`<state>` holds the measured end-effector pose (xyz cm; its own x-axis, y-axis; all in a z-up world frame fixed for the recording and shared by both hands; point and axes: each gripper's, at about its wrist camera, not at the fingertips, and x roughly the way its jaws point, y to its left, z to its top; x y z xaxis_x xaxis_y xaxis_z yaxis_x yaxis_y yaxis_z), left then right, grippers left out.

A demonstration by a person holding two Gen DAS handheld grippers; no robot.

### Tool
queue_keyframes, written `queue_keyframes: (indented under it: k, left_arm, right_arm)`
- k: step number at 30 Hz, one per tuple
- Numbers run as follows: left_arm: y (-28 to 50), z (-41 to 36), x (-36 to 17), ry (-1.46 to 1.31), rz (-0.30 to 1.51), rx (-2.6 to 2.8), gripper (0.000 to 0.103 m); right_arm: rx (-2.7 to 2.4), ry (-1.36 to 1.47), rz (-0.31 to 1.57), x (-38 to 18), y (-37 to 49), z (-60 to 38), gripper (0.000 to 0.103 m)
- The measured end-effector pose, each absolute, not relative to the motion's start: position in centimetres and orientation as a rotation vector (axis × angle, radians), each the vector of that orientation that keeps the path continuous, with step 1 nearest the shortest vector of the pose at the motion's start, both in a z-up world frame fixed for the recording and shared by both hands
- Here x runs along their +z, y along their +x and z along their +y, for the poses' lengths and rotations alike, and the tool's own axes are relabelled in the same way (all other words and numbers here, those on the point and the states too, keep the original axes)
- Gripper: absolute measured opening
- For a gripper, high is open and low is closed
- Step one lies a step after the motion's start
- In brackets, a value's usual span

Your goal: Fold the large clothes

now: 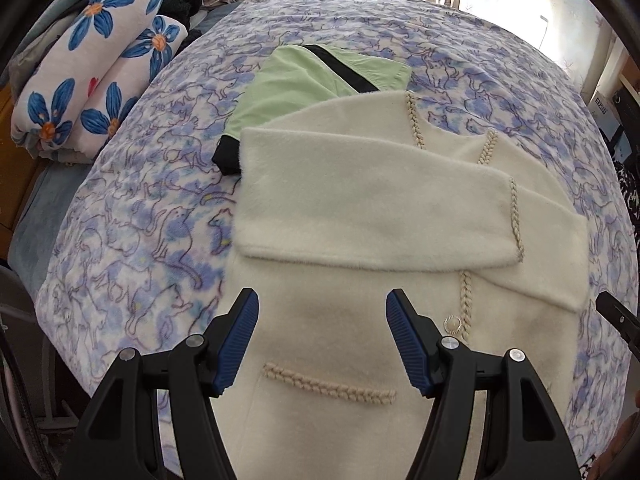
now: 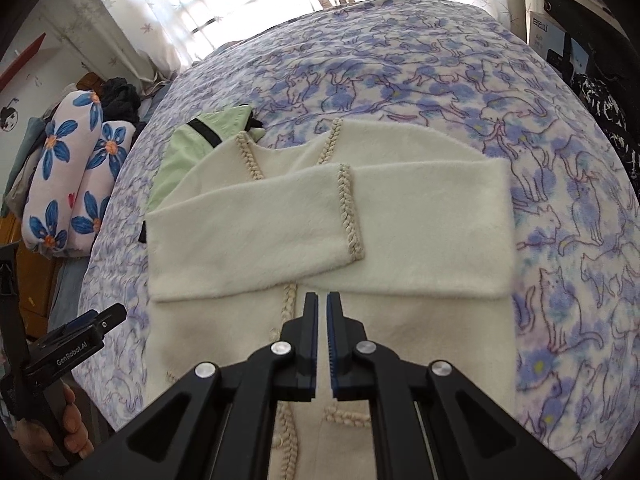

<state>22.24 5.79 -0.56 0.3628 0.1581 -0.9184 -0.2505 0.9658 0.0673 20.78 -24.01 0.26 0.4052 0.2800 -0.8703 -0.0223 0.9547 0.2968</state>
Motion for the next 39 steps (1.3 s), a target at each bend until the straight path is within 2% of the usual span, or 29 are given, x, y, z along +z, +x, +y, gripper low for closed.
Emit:
queue_keyframes:
  k: [6,12,29,31,33,35,39]
  left_arm:
    - [19.8,5.6,1.2,-0.09,1.178,0.249,0.065]
    - [17.7,5.7,0.2,-0.079,1.219,0.202,0.065]
    - [13.0,10.5,-10.8,-0.012,1.471,0.071,0.065]
    - [12.6,11.4,-11.3,-0.001,1.483,0.059,0.065]
    - [12.1,12.2,-11.7,0.004,1.501,0.043,0.065]
    - [11.6,13.0,-12.2,0.009,1.523,0.031,0.065]
    - [10.1,14.8,-13.3,-0.015,1.57,0.018,0.065]
  right_arm:
    - [0.253,0.226,1.169,1.8,18.9,-23.4,0.008]
    - [0.27,0.212,1.228,0.9,16.9,-23.0,0.014]
    - [0.019,0.306,1.352,-5.5,6.6,-27.1,0.015]
    - [-0.009,0.32,1.378,-6.1,5.4,-27.3,0.022]
    - [-0.028,0.328,1.396,-6.3,4.1,-27.3,0.041]
    - [-0.034,0.346,1.404,-6.3,3.1,-27.5,0.045]
    - [-0.055,0.373,1.446,-7.2,1.5,-28.1,0.045]
